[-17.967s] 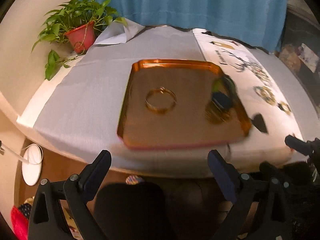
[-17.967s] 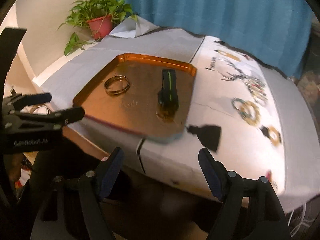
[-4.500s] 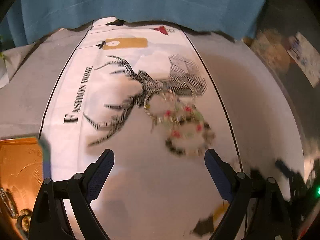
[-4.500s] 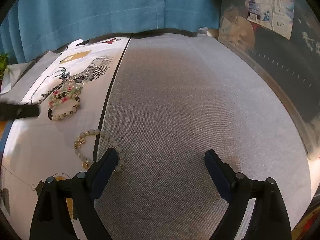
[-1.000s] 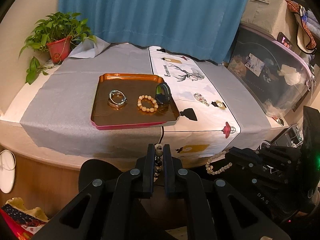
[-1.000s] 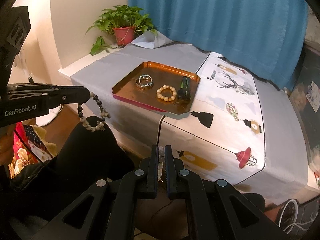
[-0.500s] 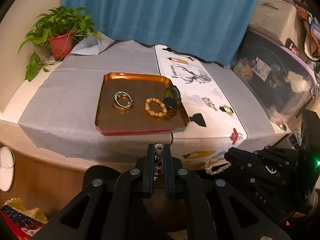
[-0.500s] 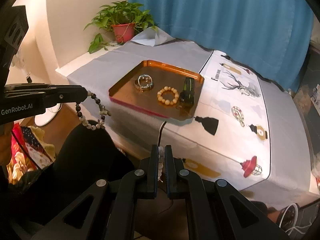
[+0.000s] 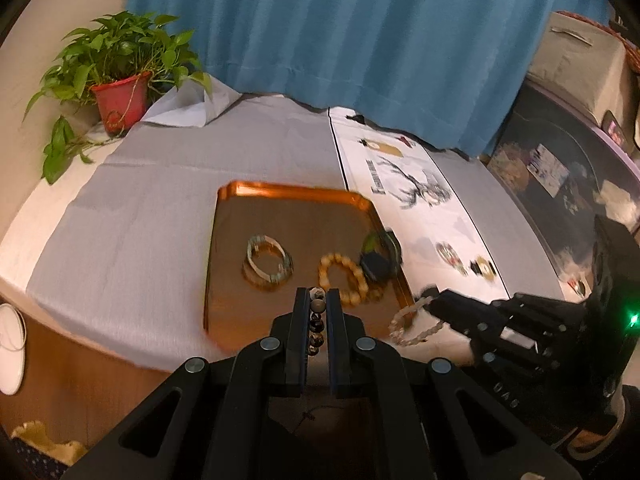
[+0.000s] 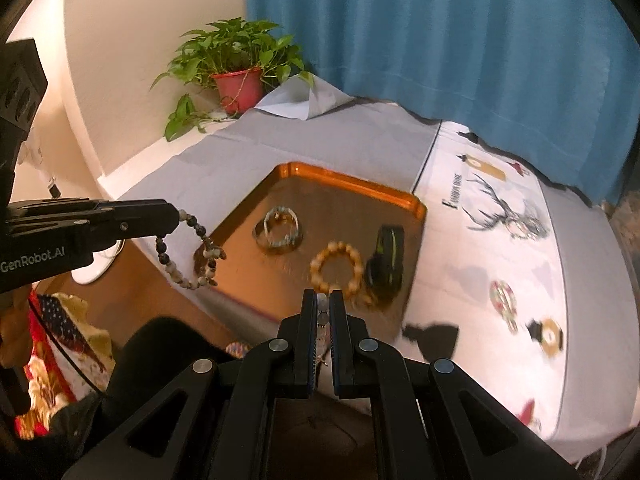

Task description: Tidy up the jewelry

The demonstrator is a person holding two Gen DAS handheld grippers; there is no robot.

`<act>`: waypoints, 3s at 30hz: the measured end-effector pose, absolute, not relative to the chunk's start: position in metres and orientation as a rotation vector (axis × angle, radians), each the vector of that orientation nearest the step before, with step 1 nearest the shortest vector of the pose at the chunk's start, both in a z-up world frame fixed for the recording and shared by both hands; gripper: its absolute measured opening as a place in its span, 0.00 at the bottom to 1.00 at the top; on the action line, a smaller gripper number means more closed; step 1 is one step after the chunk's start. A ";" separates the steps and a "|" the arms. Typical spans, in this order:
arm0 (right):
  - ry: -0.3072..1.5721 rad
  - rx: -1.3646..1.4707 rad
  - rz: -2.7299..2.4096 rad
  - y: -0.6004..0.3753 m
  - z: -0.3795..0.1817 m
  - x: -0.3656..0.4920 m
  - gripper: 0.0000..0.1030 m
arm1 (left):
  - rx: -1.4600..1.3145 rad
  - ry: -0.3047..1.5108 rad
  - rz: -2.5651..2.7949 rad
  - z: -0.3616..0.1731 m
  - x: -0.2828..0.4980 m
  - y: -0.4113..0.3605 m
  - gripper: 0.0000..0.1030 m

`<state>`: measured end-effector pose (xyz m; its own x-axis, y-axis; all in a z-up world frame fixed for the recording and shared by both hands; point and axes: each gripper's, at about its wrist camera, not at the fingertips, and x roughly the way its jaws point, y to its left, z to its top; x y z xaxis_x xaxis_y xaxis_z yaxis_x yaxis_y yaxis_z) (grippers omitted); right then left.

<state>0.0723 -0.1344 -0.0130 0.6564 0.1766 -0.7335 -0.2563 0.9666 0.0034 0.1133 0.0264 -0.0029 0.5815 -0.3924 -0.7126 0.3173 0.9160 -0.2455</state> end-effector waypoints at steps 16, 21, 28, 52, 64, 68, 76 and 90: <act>0.805 -0.084 0.245 -0.129 -0.049 0.217 0.06 | -0.079 0.882 -0.392 -0.048 0.258 0.003 0.06; 0.827 -0.110 0.210 -0.131 -0.065 0.240 0.09 | -0.084 0.925 -0.347 -0.070 0.283 0.003 0.15; 0.824 -0.167 0.127 -0.139 -0.066 0.217 0.67 | -0.128 0.887 -0.237 -0.062 0.256 0.023 0.83; 0.720 -0.161 0.103 -0.142 -0.012 -0.048 0.70 | 0.035 0.857 -0.205 -0.017 0.004 0.007 0.83; 0.650 -0.154 0.099 -0.145 0.009 -0.091 0.70 | 0.068 0.785 -0.211 0.008 -0.038 -0.001 0.83; 0.645 -0.152 0.098 -0.146 0.011 -0.096 0.70 | 0.074 0.781 -0.213 0.009 -0.042 -0.001 0.83; 0.647 -0.152 0.094 -0.147 0.011 -0.097 0.70 | 0.074 0.783 -0.213 0.009 -0.045 -0.003 0.83; 0.690 -0.109 0.017 -0.183 -0.004 -0.079 0.70 | 0.076 0.828 -0.209 -0.004 -0.030 -0.004 0.83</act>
